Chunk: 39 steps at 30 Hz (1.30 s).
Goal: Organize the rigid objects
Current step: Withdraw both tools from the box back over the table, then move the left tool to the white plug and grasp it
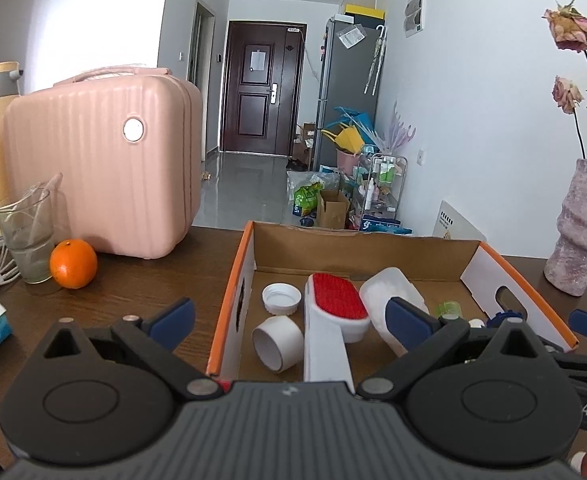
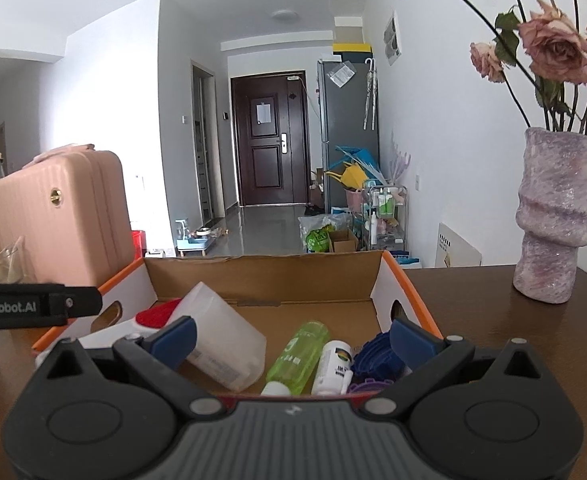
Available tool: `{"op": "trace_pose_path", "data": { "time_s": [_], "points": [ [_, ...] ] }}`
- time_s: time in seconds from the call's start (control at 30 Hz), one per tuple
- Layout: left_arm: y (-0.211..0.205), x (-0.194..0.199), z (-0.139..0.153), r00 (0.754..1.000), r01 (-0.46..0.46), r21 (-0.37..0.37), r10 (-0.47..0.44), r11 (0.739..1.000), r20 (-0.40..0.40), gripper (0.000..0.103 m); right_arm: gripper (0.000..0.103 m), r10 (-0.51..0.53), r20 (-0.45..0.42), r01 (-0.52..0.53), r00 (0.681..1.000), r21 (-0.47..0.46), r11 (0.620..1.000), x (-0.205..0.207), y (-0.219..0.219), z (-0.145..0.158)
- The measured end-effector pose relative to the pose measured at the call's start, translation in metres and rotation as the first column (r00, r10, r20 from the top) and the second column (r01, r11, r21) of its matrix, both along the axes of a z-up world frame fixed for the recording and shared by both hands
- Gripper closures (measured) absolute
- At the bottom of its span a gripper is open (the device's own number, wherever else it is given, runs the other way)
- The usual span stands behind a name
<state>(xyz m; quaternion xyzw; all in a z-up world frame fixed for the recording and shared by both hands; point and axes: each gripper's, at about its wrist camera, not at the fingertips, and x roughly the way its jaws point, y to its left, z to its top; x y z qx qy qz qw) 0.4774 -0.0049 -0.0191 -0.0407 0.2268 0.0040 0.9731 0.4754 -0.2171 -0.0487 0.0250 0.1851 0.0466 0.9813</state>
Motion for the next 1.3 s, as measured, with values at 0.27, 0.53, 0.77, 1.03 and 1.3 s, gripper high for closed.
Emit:
{"op": "trace_pose_path", "data": {
  "time_s": [0.27, 0.53, 0.77, 1.03, 1.3],
  "points": [
    [0.004, -0.027, -0.001, 1.0, 0.004, 0.001, -0.004, 1.0, 0.006, 0.0, 0.0, 0.006, 0.008, -0.006, 1.0, 0.0, 1.0, -0.031, -0.002, 0.003],
    [0.006, -0.056, -0.005, 1.0, 0.02, 0.007, -0.02, 1.0, -0.001, 0.0, 0.0, 0.006, 0.001, -0.006, 1.0, -0.008, 1.0, -0.064, -0.005, 0.001],
    [0.006, -0.085, -0.01, 0.999, 0.034, 0.003, -0.034, 0.999, -0.018, 0.0, 0.0, -0.007, 0.003, 0.007, 1.0, -0.015, 1.0, -0.093, -0.008, -0.002],
    [0.0, -0.115, -0.016, 0.998, 0.055, 0.009, -0.055, 0.998, -0.041, 0.0, 0.0, -0.023, -0.01, 0.022, 1.0, -0.023, 0.999, -0.122, -0.014, -0.007],
    [-0.003, -0.14, -0.023, 0.995, 0.069, 0.004, -0.068, 0.998, -0.074, 0.0, 0.0, -0.047, -0.025, 0.047, 0.999, -0.009, 0.999, -0.146, -0.026, -0.012]
  ]
}}
